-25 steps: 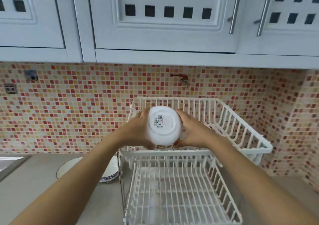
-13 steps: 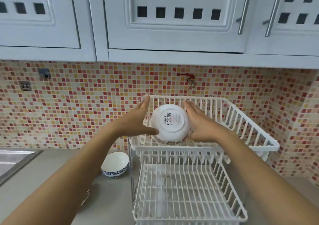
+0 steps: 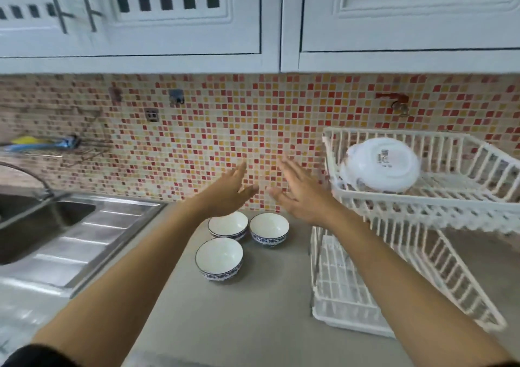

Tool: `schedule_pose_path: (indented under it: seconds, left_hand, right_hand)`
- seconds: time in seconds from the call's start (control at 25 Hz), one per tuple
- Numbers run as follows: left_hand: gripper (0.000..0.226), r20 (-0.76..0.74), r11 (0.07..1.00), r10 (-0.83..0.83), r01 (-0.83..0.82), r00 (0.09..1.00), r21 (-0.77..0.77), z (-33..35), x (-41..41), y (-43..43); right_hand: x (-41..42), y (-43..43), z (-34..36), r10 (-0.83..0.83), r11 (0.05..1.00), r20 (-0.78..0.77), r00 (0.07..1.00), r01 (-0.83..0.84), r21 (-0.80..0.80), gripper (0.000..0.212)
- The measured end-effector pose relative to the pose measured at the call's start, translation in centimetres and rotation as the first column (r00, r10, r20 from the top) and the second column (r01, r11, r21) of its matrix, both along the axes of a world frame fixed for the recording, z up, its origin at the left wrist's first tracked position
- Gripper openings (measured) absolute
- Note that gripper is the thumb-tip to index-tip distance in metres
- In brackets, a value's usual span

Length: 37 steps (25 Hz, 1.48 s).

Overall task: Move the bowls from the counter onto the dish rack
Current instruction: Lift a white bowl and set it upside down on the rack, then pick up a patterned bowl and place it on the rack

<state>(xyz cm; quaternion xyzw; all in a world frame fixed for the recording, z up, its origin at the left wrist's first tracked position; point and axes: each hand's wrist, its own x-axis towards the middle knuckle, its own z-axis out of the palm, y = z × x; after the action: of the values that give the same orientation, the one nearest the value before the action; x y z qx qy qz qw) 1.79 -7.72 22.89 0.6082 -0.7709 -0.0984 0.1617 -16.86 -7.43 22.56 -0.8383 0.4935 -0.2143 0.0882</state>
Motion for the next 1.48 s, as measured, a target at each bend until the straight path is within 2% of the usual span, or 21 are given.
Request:
schedule_pose_path:
  seconds: [0.16, 0.4, 0.56, 0.68, 0.8, 1.0, 1.16, 1.32, 1.4, 1.48]
  left_hand:
    - [0.073, 0.0, 0.978, 0.147, -0.145, 0.989, 0.153, -7.0, 6.4, -0.1]
    - [0.073, -0.041, 0.897, 0.28, -0.246, 0.959, 0.367, -17.4, 11.2, -1.8]
    - [0.072, -0.106, 0.834, 0.433, -0.353, 0.895, 0.425, -23.0, 11.4, -4.2]
    - [0.07, -0.125, 0.792, 0.535, -0.444, 0.836, 0.418, -25.5, 11.7, -6.7]
    - [0.069, -0.124, 0.748, 0.6, -0.498, 0.791, 0.44, -27.2, 12.4, -9.6]
    - [0.068, -0.096, 0.689, 0.636, -0.507, 0.766, 0.518, -29.4, 12.2, -12.4]
    - [0.051, -0.194, 0.668, 0.684, -0.497, 0.703, 0.554, -29.1, 12.1, -12.3]
    - [0.04, -0.284, 0.663, 0.7, -0.449, 0.655, 0.599, -27.9, 12.4, -10.1]
    - [0.041, -0.376, 0.659, 0.726, -0.428, 0.576, 0.618, -26.2, 12.4, -8.6]
    - [0.047, -0.509, 0.67, 0.74, -0.41, 0.44, 0.62, -23.7, 12.1, -6.6]
  right_hand:
    - [6.5, -2.0, -7.8, 0.004, 0.976, 0.005, 1.0, -0.005, 0.218, 0.072]
    - [11.2, -5.3, -17.9, -0.164, 0.877, 0.002, 0.986, 0.145, 0.457, 0.082]
    - [13.4, -8.2, -23.5, -0.353, 0.779, 0.05, 0.934, 0.264, 0.568, 0.081]
    - [14.0, -11.1, -26.4, -0.429, 0.719, 0.045, 0.902, 0.311, 0.622, 0.08]
    - [14.2, -13.8, -28.8, -0.416, 0.675, 0.066, 0.907, 0.259, 0.691, 0.074]
    - [14.9, -16.0, -31.4, -0.397, 0.636, 0.19, 0.898, 0.12, 0.763, 0.043]
    - [14.4, -16.3, -32.5, -0.411, 0.643, 0.299, 0.861, 0.042, 0.764, 0.047]
    - [13.4, -14.4, -30.5, -0.366, 0.647, 0.363, 0.857, -0.046, 0.761, 0.049]
    - [12.6, -13.0, -29.3, -0.316, 0.715, 0.379, 0.87, -0.044, 0.697, 0.048]
    - [12.0, -11.2, -27.3, -0.236, 0.8, 0.382, 0.894, -0.044, 0.598, 0.048]
